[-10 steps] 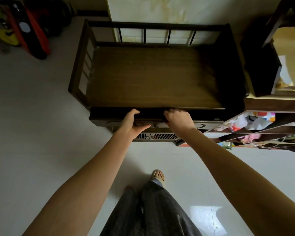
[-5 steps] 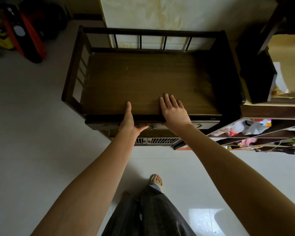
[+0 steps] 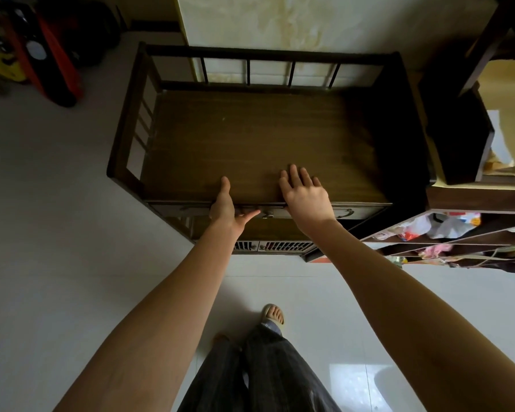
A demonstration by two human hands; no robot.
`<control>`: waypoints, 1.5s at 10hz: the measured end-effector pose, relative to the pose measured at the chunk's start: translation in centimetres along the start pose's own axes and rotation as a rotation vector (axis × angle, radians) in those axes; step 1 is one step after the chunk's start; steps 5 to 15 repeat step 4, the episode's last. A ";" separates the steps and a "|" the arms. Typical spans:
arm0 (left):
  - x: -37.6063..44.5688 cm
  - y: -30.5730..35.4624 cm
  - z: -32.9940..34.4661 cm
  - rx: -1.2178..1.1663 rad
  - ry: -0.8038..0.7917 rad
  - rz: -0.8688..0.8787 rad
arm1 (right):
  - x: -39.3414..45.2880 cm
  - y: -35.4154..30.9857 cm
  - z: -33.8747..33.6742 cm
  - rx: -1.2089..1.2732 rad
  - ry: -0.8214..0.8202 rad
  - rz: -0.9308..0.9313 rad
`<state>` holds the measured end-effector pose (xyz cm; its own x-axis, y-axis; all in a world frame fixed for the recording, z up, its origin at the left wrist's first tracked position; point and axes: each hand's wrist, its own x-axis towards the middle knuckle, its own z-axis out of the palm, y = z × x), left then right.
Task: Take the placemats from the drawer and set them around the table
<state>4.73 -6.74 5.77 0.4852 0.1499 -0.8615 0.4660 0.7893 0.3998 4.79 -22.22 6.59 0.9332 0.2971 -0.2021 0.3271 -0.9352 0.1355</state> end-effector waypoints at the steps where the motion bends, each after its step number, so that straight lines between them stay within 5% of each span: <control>1: -1.0 0.7 -0.6 0.103 -0.024 -0.043 | -0.3 -0.1 -0.2 0.030 -0.018 0.014; 3: -3.4 3.9 -3.7 0.761 -0.050 -0.027 | -1.6 0.1 -1.9 0.160 -0.195 0.020; 4: -5.3 4.7 -4.6 1.103 -0.066 0.154 | -1.9 0.3 -4.5 0.273 -0.282 0.032; 15: -5.3 4.7 -4.6 1.103 -0.066 0.154 | -1.9 0.3 -4.5 0.273 -0.282 0.032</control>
